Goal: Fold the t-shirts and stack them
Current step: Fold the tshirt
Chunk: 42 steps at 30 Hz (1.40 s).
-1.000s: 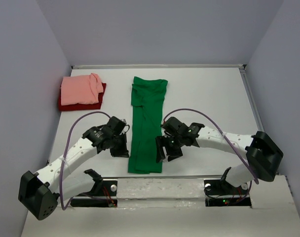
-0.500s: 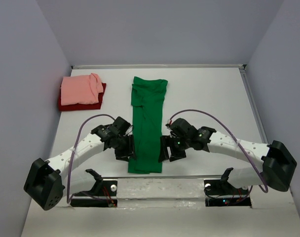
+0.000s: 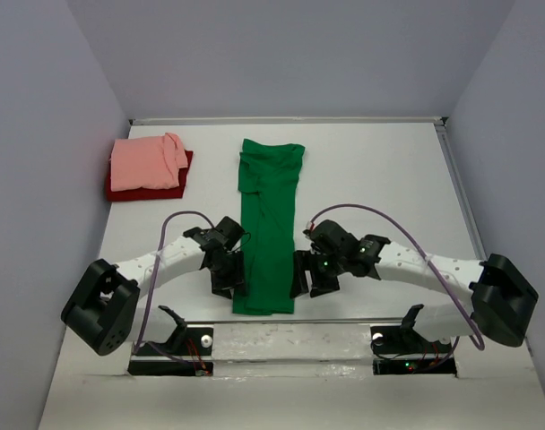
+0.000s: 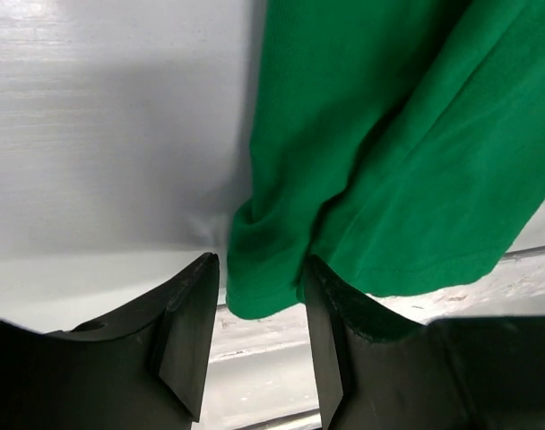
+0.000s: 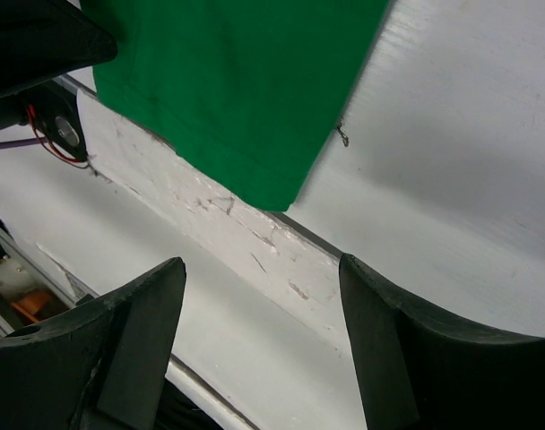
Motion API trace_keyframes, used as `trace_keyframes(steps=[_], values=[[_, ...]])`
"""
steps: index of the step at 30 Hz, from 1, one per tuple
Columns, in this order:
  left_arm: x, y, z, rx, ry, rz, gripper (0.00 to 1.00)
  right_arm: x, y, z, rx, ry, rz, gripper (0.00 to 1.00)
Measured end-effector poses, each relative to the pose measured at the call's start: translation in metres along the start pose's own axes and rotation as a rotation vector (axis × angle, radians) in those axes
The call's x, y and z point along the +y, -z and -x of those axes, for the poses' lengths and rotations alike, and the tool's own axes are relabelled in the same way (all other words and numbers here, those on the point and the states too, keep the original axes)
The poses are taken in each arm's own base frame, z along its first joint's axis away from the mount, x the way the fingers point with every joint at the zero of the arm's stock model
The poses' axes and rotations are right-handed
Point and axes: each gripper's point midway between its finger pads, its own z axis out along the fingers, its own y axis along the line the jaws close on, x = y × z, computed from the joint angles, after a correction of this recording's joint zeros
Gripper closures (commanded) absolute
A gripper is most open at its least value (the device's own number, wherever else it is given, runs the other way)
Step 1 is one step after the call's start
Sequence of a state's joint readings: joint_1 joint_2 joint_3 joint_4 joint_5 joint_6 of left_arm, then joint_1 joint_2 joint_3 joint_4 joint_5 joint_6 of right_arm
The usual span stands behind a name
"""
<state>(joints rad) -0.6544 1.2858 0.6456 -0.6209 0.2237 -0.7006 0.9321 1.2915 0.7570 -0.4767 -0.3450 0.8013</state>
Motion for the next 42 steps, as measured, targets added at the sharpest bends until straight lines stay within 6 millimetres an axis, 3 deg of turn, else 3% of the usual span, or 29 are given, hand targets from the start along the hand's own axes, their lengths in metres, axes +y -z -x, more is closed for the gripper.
trace_keyframes(steps=[10, 11, 17, 22, 26, 42], values=[[0.0, -0.007, 0.002, 0.011, 0.001, 0.009, 0.49, -0.002, -0.021, 0.005, 0.019, -0.013, -0.005, 0.25], [0.0, -0.008, 0.002, 0.012, 0.001, 0.009, 0.54, -0.004, -0.025, 0.005, 0.025, -0.016, -0.01, 0.25], [-0.004, -0.008, 0.003, 0.011, -0.004, -0.007, 0.63, -0.013, -0.041, 0.003, 0.064, -0.035, -0.04, 0.25], [-0.006, -0.008, 0.003, 0.013, -0.006, -0.021, 0.75, -0.012, -0.048, 0.006, 0.069, -0.044, -0.034, 0.26], [-0.008, -0.009, 0.002, 0.017, -0.009, -0.031, 0.79, -0.01, -0.052, 0.006, 0.073, -0.056, -0.027, 0.26], [-0.007, -0.009, 0.0, 0.024, -0.015, -0.035, 0.8, 0.011, -0.066, -0.02, 0.115, -0.047, -0.035, 0.29]])
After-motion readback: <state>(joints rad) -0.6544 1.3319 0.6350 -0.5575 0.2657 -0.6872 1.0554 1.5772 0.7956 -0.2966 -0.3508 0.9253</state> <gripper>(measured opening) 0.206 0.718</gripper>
